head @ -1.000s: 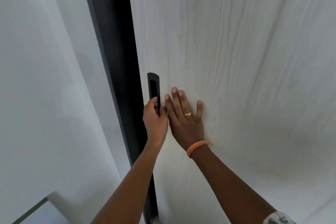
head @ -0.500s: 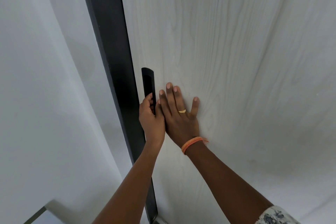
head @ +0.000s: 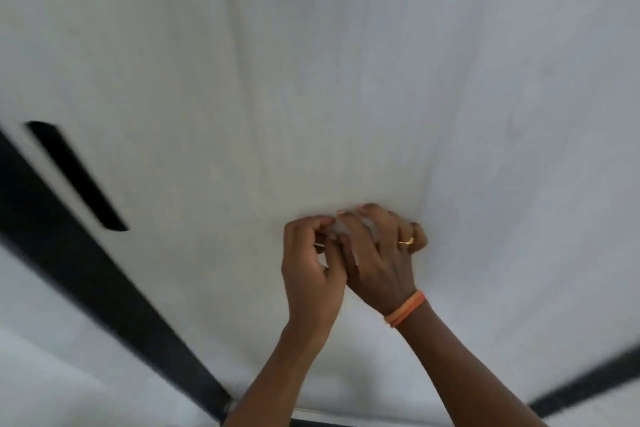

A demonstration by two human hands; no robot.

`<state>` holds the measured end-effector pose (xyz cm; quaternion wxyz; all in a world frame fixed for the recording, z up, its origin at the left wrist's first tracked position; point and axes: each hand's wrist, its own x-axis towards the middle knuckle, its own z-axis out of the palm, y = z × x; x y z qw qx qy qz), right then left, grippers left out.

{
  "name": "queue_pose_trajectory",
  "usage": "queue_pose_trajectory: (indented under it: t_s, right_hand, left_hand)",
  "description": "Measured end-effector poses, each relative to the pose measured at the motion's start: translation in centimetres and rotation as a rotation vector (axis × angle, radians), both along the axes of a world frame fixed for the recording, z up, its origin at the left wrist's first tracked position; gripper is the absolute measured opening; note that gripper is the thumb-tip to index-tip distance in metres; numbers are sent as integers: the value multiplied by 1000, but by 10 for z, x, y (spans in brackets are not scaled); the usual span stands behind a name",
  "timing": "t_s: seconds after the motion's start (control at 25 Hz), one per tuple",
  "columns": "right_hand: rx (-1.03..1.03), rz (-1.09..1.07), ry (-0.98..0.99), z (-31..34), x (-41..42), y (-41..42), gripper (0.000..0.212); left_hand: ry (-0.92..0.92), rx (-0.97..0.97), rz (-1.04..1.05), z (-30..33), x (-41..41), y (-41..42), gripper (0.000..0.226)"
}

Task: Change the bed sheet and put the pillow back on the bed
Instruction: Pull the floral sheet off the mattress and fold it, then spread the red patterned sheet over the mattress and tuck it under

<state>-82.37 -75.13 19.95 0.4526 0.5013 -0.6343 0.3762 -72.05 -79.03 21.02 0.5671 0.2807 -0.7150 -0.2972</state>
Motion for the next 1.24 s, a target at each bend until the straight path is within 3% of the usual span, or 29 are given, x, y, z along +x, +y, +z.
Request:
queue_pose_trajectory:
  t_s: [0.4,0.52,0.84,1.24]
  right_hand:
    - [-400,-463,-603,16,-195,383,27]
    - [-562,-660,-776,14,-236,494,25]
    - [-1020,-957,-1020,-14,-334,736,14]
    - [-1468,-1093,-1074,-30,-517,1013,11]
  left_hand:
    - [0,-266,-893,29,-263,327,15]
    - [-47,-153,-1145,38,-327,431,17]
    - [-315,245,-1522,10,-491,660,12]
    - [-777,455,-1780,-30,-740,962,13]
